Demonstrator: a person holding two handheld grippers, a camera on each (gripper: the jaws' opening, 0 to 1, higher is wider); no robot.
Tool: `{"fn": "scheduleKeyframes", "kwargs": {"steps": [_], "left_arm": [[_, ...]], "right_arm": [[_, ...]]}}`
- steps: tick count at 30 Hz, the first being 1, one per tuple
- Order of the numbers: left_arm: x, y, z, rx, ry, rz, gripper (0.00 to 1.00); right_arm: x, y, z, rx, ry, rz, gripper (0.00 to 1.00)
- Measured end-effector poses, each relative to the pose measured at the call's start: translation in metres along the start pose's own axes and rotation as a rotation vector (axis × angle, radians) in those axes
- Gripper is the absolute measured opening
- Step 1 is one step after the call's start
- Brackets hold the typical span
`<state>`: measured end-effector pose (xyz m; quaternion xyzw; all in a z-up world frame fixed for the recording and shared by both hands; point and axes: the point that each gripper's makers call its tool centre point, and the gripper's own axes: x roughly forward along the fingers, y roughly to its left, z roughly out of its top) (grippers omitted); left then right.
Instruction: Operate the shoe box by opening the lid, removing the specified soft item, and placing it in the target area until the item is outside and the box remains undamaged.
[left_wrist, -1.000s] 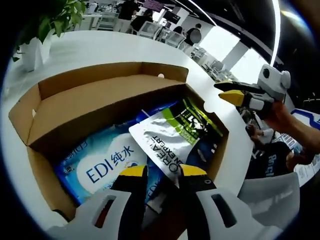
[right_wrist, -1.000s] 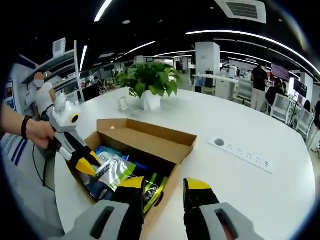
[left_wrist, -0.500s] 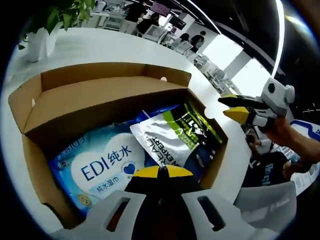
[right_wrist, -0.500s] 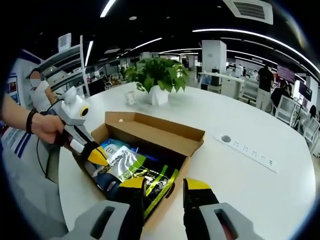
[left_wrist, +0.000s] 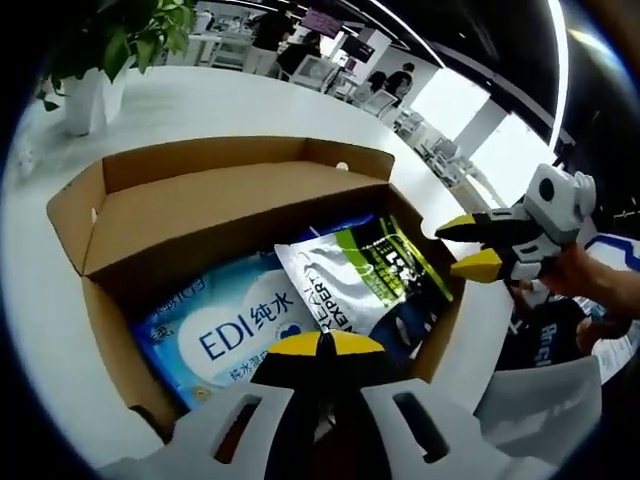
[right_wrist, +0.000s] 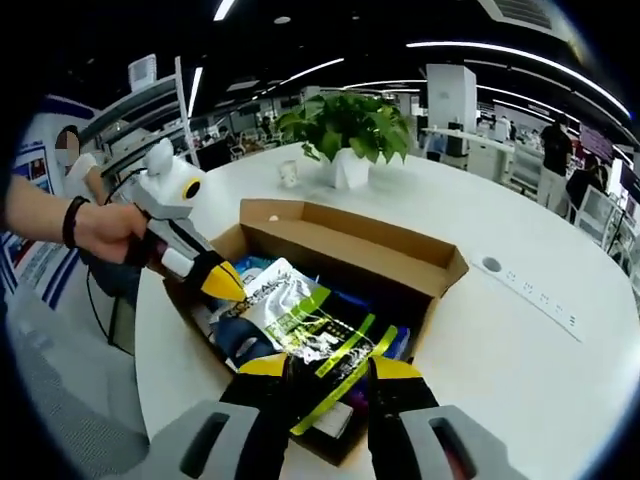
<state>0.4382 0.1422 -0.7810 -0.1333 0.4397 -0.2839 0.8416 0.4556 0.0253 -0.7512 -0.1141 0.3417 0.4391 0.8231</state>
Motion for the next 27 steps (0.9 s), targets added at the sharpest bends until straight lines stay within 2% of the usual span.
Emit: {"fn": "scheduleKeyframes", "kwargs": {"steps": [8, 17, 20, 22, 24, 27], "left_arm": [[-0.004, 0.007, -0.006, 0.014, 0.007, 0.019, 0.00], [-0.005, 0.009, -0.006, 0.029, 0.008, 0.014, 0.00], [-0.005, 0.009, -0.006, 0.028, 0.007, 0.012, 0.00], [-0.005, 0.008, -0.006, 0.029, 0.007, 0.009, 0.00], [-0.005, 0.008, -0.006, 0.029, 0.005, 0.005, 0.00], [-0.005, 0.007, -0.006, 0.032, 0.003, 0.005, 0.00]], "right_arm": [[0.013, 0.008, -0.010, 0.027, 0.075, 0.000, 0.28], [0.022, 0.005, -0.023, 0.113, 0.145, -0.010, 0.28], [0.025, 0.004, -0.025, 0.181, 0.139, -0.002, 0.23], [0.023, 0.000, -0.025, 0.182, 0.134, -0.014, 0.18], [0.022, -0.005, -0.024, 0.196, 0.124, -0.023, 0.08], [0.022, -0.006, -0.020, 0.219, 0.096, -0.030, 0.00]]}}
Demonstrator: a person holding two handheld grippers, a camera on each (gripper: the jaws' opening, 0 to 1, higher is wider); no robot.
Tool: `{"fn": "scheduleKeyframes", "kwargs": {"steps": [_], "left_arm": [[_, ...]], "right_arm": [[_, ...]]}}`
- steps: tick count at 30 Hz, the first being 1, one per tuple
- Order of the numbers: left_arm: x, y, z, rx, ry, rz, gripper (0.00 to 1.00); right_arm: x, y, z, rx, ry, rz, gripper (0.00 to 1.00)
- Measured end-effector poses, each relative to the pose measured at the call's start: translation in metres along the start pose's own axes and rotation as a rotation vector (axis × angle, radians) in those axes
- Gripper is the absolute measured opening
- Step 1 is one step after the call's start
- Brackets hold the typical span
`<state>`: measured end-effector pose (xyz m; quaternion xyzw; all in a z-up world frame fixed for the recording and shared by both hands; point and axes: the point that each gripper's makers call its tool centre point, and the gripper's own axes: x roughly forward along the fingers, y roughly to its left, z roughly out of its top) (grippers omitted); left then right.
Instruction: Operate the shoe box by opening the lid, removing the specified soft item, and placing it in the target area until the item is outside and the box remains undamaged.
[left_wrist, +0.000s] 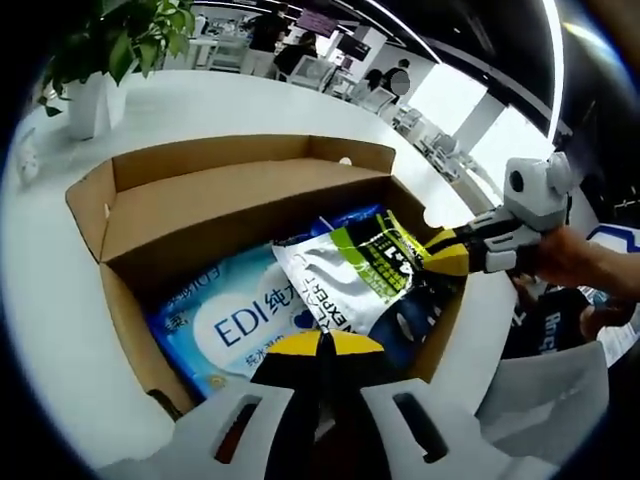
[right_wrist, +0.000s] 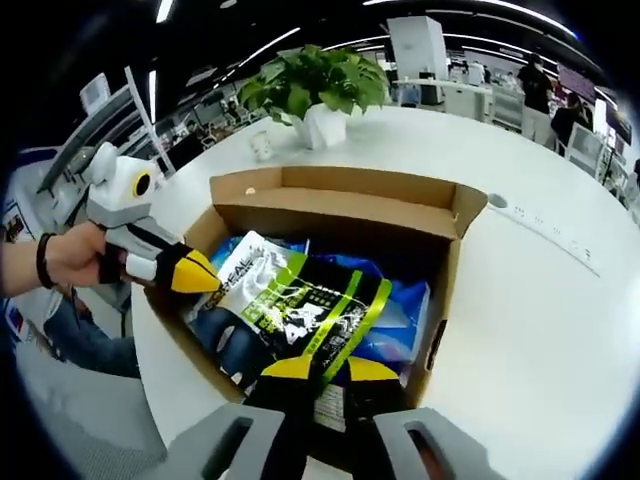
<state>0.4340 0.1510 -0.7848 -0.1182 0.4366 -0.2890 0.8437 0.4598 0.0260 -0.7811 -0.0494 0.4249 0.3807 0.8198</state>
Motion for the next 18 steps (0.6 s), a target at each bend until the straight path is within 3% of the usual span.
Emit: {"fn": "scheduleKeyframes", "kwargs": {"steps": [8, 18], "left_arm": [[-0.004, -0.003, 0.005, -0.002, -0.013, -0.008, 0.00], [-0.010, -0.018, 0.033, 0.047, -0.042, -0.023, 0.00]], "right_arm": [[-0.003, 0.002, 0.003, 0.016, -0.025, 0.004, 0.00], [-0.024, -0.006, 0.021, 0.041, -0.090, -0.009, 0.00]]}}
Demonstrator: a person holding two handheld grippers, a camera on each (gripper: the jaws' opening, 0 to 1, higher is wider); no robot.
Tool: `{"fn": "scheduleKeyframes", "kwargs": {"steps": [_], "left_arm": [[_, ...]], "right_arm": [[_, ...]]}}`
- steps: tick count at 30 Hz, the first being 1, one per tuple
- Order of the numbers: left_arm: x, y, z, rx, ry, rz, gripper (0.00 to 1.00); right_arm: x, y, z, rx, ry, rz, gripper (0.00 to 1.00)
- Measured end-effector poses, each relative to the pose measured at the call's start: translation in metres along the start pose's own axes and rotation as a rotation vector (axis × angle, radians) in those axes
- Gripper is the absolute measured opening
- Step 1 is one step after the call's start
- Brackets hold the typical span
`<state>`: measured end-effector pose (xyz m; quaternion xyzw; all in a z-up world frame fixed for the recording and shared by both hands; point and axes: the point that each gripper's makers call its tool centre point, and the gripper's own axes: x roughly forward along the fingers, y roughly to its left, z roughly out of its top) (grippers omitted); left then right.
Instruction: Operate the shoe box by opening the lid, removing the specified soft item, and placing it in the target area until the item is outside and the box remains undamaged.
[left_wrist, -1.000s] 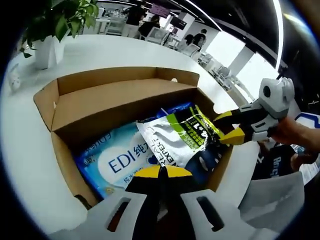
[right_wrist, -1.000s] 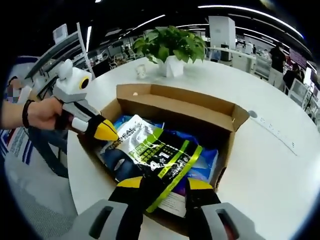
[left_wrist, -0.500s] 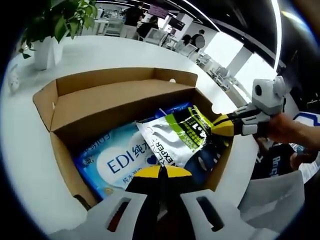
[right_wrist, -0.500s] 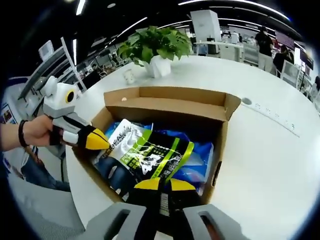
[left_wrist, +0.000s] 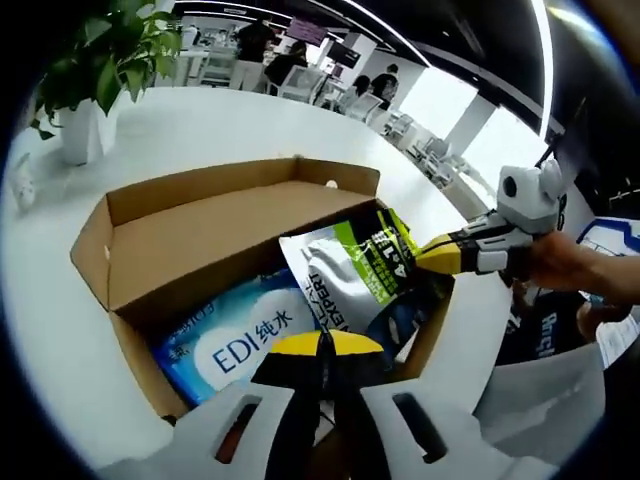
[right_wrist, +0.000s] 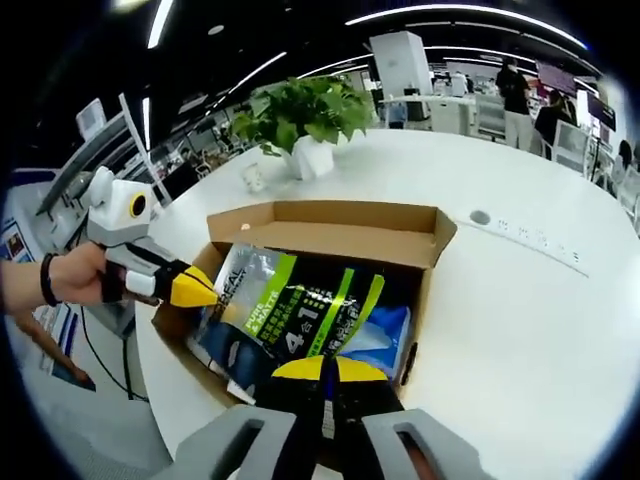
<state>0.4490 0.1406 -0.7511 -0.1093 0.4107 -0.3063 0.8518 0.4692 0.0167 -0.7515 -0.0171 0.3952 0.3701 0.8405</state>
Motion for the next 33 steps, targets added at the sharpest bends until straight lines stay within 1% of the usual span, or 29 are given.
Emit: {"fn": "scheduleKeyframes", "kwargs": {"steps": [4, 11, 15, 18, 19, 25, 28, 33], "left_arm": [[0.002, -0.010, 0.014, 0.026, -0.007, -0.010, 0.00], [0.009, -0.028, 0.033, 0.066, -0.008, -0.032, 0.00], [0.014, -0.037, 0.040, 0.083, -0.008, -0.043, 0.00], [0.023, -0.050, 0.045, 0.103, -0.004, -0.059, 0.00], [0.024, -0.051, 0.046, 0.104, -0.003, -0.061, 0.00], [0.043, -0.077, 0.049, 0.134, 0.015, -0.096, 0.00], [0.053, -0.090, 0.052, 0.147, 0.019, -0.112, 0.00], [0.070, -0.112, 0.056, 0.172, 0.032, -0.137, 0.00]], "right_arm": [[-0.010, -0.007, 0.006, 0.013, -0.022, -0.013, 0.00], [-0.028, -0.021, 0.014, 0.044, -0.061, -0.035, 0.00], [-0.040, -0.030, 0.017, 0.060, -0.083, -0.048, 0.00], [-0.051, -0.039, 0.018, 0.074, -0.099, -0.060, 0.00], [-0.055, -0.043, 0.017, 0.074, -0.101, -0.067, 0.00], [-0.075, -0.065, 0.009, 0.092, -0.111, -0.105, 0.00], [-0.087, -0.081, 0.000, 0.110, -0.115, -0.125, 0.00], [-0.104, -0.098, -0.013, 0.135, -0.122, -0.153, 0.00]]}}
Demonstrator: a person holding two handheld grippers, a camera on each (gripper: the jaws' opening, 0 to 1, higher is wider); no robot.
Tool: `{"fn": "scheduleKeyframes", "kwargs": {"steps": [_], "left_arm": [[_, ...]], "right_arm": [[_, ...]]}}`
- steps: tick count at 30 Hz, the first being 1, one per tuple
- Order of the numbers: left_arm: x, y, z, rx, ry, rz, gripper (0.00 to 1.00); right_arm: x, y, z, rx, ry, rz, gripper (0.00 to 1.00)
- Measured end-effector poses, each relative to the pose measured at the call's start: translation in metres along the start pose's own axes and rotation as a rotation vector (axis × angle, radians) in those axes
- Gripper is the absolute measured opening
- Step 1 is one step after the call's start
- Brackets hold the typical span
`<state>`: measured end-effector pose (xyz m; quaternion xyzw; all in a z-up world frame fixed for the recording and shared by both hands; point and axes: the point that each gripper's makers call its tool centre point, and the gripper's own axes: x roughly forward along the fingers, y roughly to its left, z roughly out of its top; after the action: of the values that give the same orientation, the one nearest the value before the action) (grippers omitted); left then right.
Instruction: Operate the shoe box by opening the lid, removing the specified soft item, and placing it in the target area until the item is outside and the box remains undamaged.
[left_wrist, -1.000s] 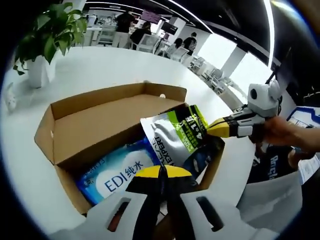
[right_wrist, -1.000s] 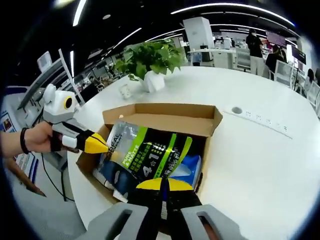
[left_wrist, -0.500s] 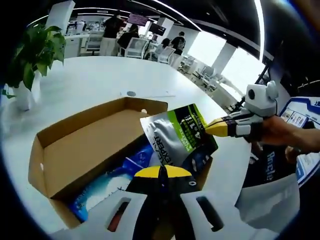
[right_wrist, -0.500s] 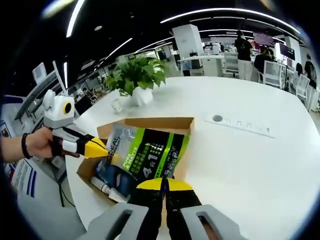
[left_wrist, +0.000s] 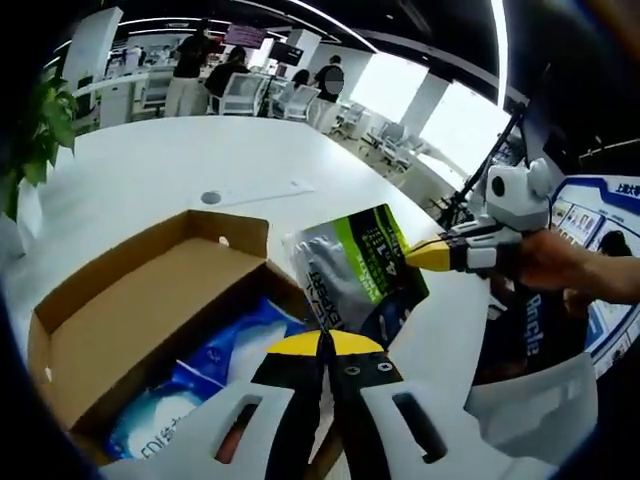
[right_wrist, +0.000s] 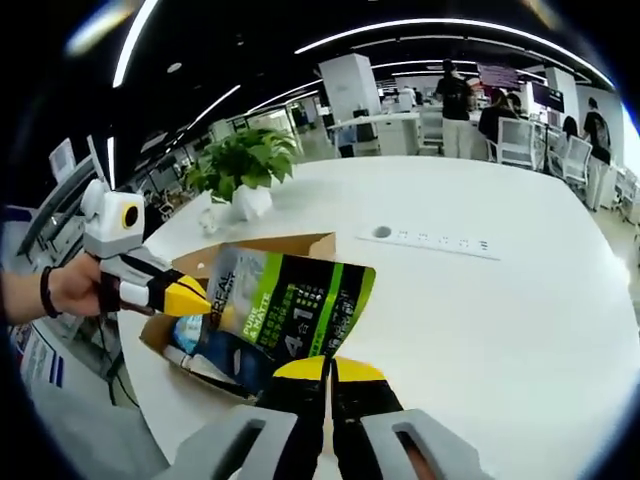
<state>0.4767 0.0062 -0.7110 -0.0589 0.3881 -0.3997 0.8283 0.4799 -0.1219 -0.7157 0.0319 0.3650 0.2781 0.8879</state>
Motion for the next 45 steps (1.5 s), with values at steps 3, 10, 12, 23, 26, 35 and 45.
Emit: {"fn": "scheduleKeyframes", "kwargs": {"steps": [3, 10, 12, 23, 26, 35, 45], "left_arm": [[0.014, -0.013, 0.005, 0.017, 0.006, -0.018, 0.00], [0.042, -0.038, 0.011, 0.062, 0.035, -0.051, 0.00], [0.050, -0.044, 0.012, 0.068, 0.042, -0.061, 0.00], [0.076, -0.057, 0.011, 0.082, 0.079, -0.079, 0.00], [0.081, -0.056, 0.010, 0.085, 0.087, -0.076, 0.00], [0.104, -0.052, 0.002, 0.113, 0.134, -0.061, 0.00], [0.127, -0.049, -0.005, 0.125, 0.182, -0.065, 0.00]], "right_arm": [[-0.009, -0.013, -0.005, 0.014, -0.004, -0.019, 0.00], [-0.030, -0.042, -0.018, 0.042, -0.005, -0.056, 0.00], [-0.034, -0.048, -0.021, 0.050, -0.004, -0.064, 0.00], [-0.043, -0.075, -0.030, 0.078, 0.001, -0.086, 0.00], [-0.040, -0.080, -0.033, 0.083, 0.008, -0.085, 0.00], [-0.028, -0.096, -0.044, 0.096, 0.040, -0.084, 0.00], [-0.013, -0.119, -0.054, 0.106, 0.075, -0.090, 0.00]]}}
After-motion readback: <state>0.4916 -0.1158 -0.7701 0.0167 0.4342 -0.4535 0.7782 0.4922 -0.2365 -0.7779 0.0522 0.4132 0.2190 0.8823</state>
